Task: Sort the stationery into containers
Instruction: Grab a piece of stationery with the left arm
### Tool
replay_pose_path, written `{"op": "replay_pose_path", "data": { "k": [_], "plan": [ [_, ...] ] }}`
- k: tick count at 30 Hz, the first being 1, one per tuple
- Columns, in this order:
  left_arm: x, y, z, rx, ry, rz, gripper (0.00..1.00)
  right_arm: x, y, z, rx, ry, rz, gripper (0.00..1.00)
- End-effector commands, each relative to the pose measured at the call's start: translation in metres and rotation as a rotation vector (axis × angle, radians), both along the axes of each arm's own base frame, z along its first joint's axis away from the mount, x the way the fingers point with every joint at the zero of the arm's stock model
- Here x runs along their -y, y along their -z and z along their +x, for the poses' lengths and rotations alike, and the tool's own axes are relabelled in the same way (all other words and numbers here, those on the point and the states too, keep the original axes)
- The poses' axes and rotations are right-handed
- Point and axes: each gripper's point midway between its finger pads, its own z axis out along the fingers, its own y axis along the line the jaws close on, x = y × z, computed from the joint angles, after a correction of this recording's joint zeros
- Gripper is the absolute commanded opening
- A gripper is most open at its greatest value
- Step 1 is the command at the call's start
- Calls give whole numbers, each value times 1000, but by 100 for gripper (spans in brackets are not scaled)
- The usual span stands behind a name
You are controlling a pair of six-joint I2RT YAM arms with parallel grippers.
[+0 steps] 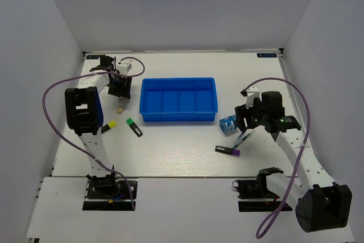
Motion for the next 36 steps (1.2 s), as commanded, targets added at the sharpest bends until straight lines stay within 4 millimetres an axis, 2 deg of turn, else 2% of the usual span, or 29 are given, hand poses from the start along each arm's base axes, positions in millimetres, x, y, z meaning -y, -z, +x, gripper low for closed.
{"op": "replay_pose_path", "data": {
  "k": [1, 8, 13, 20, 30, 33, 36],
  "plan": [
    [-3, -12, 20, 68, 31, 45, 65, -2, -8, 7, 29, -6, -6, 72],
    [-7, 5, 20, 49, 50, 108, 65, -2, -8, 8, 27, -13, -10, 73],
    [-11, 21, 3, 16, 57, 170, 65, -3, -9, 7, 30, -14, -11, 73],
    [-16, 27, -25, 1, 54, 202, 65, -3, -11, 6, 35, -14, -4, 74],
    [-23, 37, -43, -61, 19, 236, 65, -4, -16, 5, 52, -14, 4, 76],
    [-22, 42, -42, -77, 11, 238, 58, -4, -15, 5, 53, -12, 3, 76],
    [-20, 46, -41, -89, -5, 239, 36, -3, -14, 5, 48, -10, 1, 76]
  ]
}}
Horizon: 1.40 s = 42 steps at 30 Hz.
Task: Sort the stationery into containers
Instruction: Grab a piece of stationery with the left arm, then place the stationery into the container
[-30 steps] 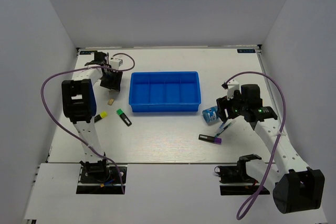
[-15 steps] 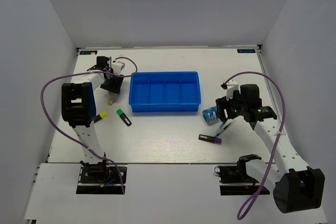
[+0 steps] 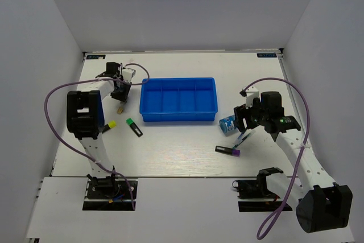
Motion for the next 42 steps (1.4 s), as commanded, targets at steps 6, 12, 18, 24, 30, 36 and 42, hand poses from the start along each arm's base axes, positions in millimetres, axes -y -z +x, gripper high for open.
{"op": "replay_pose_path", "data": {
  "k": [6, 12, 18, 24, 30, 36, 42],
  "plan": [
    [-7, 13, -18, -94, -89, 24, 6, -1, -14, 5, 50, -2, 6, 76],
    [9, -82, 14, 139, -262, -145, 0, -2, -10, 5, 38, -6, 7, 59],
    [92, -143, 2, 185, -209, -442, 0, -1, -7, 7, 25, 8, 0, 0],
    [132, -150, -20, 172, -189, -469, 0, -1, -6, 6, 20, 7, -6, 26],
    [158, -133, -38, 140, -169, -375, 12, 1, -6, 6, 23, 7, -15, 70],
    [154, -115, -36, 126, -206, -298, 45, 1, -8, 5, 32, 8, -15, 70],
    [157, -123, -28, 142, -202, -259, 59, 3, -6, 5, 29, 11, -24, 71]
  ]
}}
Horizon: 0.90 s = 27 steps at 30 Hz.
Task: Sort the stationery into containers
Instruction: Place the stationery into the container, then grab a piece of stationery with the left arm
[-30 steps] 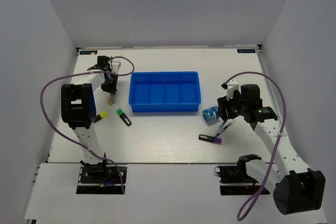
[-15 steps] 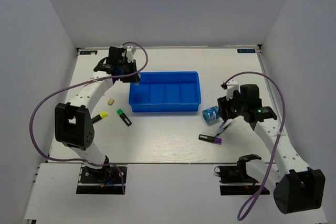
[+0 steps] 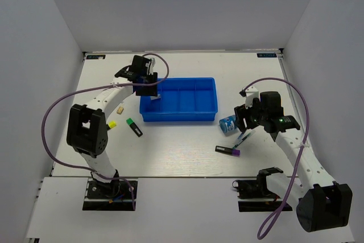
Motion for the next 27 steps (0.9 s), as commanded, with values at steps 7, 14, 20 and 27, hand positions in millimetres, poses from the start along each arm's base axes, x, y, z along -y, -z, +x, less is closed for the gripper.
{"op": "replay_pose_path", "data": {
  "k": [7, 14, 20, 27],
  "plan": [
    [-58, -53, 3, 150, -200, 125, 0, 0, -10, 3, 39, 0, -1, 7],
    [-144, -15, -32, 8, -559, -2, 53, 0, -10, 4, 43, 4, 2, 19],
    [-154, 35, -38, -138, -371, 37, 46, 1, -11, 3, 42, 8, -2, 24],
    [-161, 66, -34, -172, -314, 101, 57, 1, -10, 4, 42, 8, -4, 24]
  ]
}}
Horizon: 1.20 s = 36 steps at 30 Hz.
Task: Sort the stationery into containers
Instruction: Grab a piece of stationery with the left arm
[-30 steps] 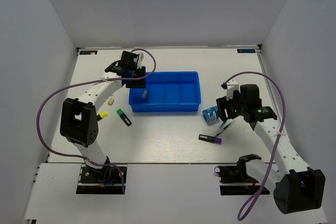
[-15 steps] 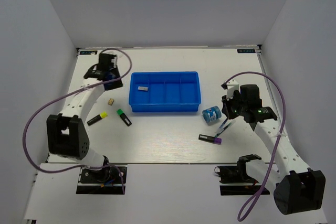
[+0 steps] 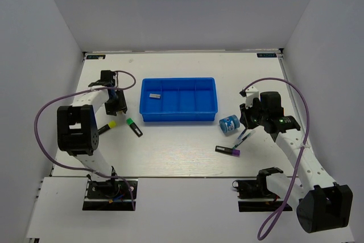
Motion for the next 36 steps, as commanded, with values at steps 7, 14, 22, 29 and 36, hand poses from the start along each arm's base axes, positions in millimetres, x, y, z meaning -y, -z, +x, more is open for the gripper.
{"op": "replay_pose_path", "data": {
  "k": [7, 14, 22, 29, 36],
  "plan": [
    [-8, 5, 20, 62, 107, 42, 58, 0, -5, 4, 21, 3, -4, 24],
    [-16, 13, 32, 43, 145, 81, 61, 1, -2, 5, 11, 6, -9, 24],
    [-16, 24, 36, 27, 171, 87, 58, 2, 1, 6, 1, 10, -17, 24],
    [-13, 23, 32, 27, 155, 66, 12, 2, 1, 4, -2, 10, -15, 24],
    [7, -50, 39, 227, -10, -43, 1, 0, 1, 3, -3, -6, -12, 68]
  ]
}}
